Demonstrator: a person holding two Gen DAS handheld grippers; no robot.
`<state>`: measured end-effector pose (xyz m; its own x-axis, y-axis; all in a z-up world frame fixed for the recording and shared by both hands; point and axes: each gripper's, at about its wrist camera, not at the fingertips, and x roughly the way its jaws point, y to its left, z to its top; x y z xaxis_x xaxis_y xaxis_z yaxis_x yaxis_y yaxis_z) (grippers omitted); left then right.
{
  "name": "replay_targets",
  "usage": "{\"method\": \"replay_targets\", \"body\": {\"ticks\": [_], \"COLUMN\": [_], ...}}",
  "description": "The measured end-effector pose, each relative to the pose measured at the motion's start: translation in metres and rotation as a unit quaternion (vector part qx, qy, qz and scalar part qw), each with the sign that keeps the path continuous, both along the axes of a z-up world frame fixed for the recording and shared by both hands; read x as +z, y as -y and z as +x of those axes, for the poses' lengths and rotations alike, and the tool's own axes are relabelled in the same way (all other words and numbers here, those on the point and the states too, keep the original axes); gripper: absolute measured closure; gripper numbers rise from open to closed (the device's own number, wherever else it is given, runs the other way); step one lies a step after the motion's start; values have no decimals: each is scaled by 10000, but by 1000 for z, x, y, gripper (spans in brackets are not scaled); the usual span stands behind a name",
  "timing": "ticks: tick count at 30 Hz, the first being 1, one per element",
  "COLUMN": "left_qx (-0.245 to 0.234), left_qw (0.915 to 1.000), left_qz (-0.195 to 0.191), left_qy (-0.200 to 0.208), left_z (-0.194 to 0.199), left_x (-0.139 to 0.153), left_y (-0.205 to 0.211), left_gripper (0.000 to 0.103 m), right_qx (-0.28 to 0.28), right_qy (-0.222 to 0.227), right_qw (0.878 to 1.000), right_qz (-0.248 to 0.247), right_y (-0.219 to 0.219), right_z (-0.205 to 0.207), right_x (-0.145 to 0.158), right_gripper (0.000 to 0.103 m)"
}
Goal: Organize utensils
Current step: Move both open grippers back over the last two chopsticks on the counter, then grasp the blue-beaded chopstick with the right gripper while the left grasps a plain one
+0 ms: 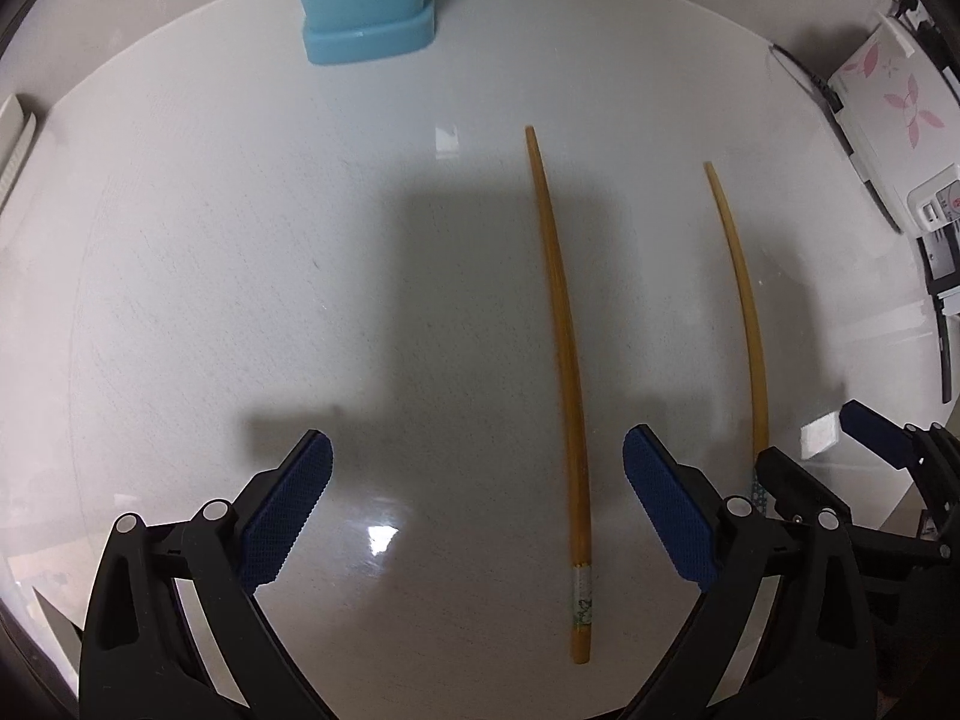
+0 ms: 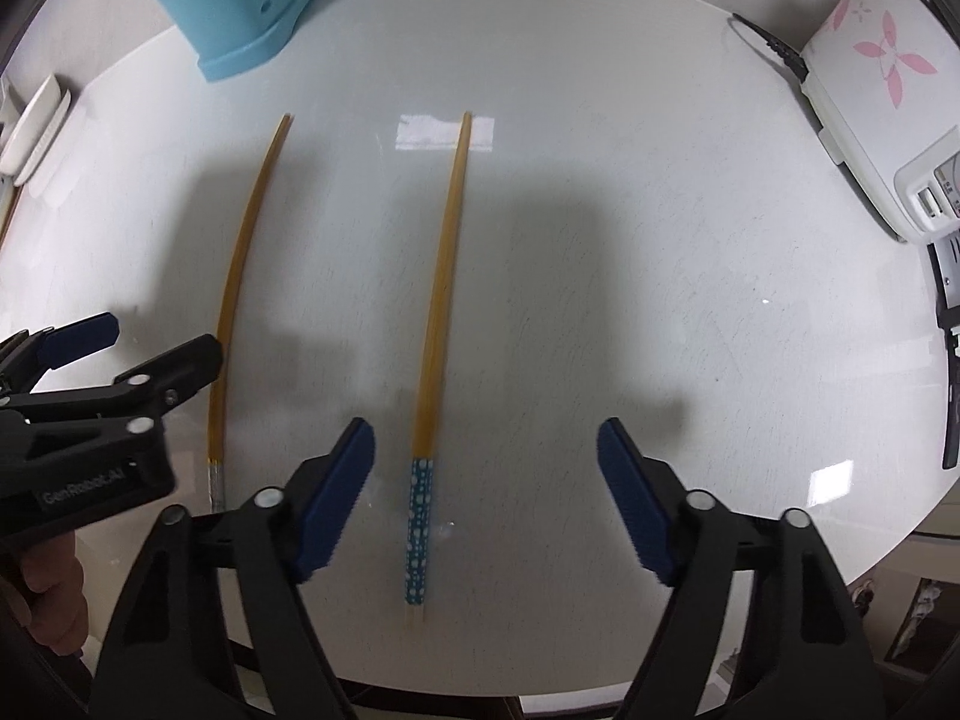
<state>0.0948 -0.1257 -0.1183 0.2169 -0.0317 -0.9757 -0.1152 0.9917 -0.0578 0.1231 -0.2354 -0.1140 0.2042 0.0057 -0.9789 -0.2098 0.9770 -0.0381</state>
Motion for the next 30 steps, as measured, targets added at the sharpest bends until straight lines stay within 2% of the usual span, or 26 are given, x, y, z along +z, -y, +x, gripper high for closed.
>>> {"method": "replay_targets", "body": {"ticks": [3, 5, 7, 12, 17, 21, 24, 25, 27, 28, 29, 30], "left_qx": [-14, -11, -2, -22, -44, -79, -116, -136, -172, -170, -166, -160], "left_qw": [9999, 9998, 9997, 9982, 9975, 9974, 9974, 9973, 9974, 9975, 9976, 9977], "left_qz": [82, 146, 197, 488, 468, 485, 506, 509, 470, 444, 404, 370], "left_qy": [-129, -138, -162, -342, -531, -521, -506, -515, -525, -526, -533, -537], "left_z": [-1, 2, 3, 6, 7, 3, 3, 3, 3, 2, 3, 3], "left_x": [-5, -6, -7, -8, -4, -2, -1, -1, -1, 0, 0, 0], "left_y": [5, 9, 11, 17, 20, 20, 21, 21, 20, 19, 18, 18], "left_gripper": [10, 11, 12, 25, 51, 62, 82, 93, 96, 96, 96, 96], "right_qx": [89, 101, 102, 36, -109, -64, -26, -12, 7, 3, -3, -34], "right_qy": [-95, -184, -277, -467, -654, -658, -654, -650, -674, -723, -769, -810], "right_qw": [9999, 9997, 9995, 9989, 9978, 9978, 9978, 9977, 9974, 9972, 9968, 9965], "right_qz": [-94, -122, -111, -1, 56, -33, -147, -189, -246, -207, -205, -210], "right_y": [-4, -5, -5, -4, -3, -9, -17, -23, -26, -27, -28, -30], "right_z": [0, -1, -1, -1, 3, 7, 5, 3, 9, 9, 9, 10], "right_x": [-3, -7, -10, -11, -11, -11, -10, -10, -12, -12, -13, -13], "right_gripper": [42, 53, 59, 73, 75, 75, 75, 75, 78, 90, 96, 96]}}
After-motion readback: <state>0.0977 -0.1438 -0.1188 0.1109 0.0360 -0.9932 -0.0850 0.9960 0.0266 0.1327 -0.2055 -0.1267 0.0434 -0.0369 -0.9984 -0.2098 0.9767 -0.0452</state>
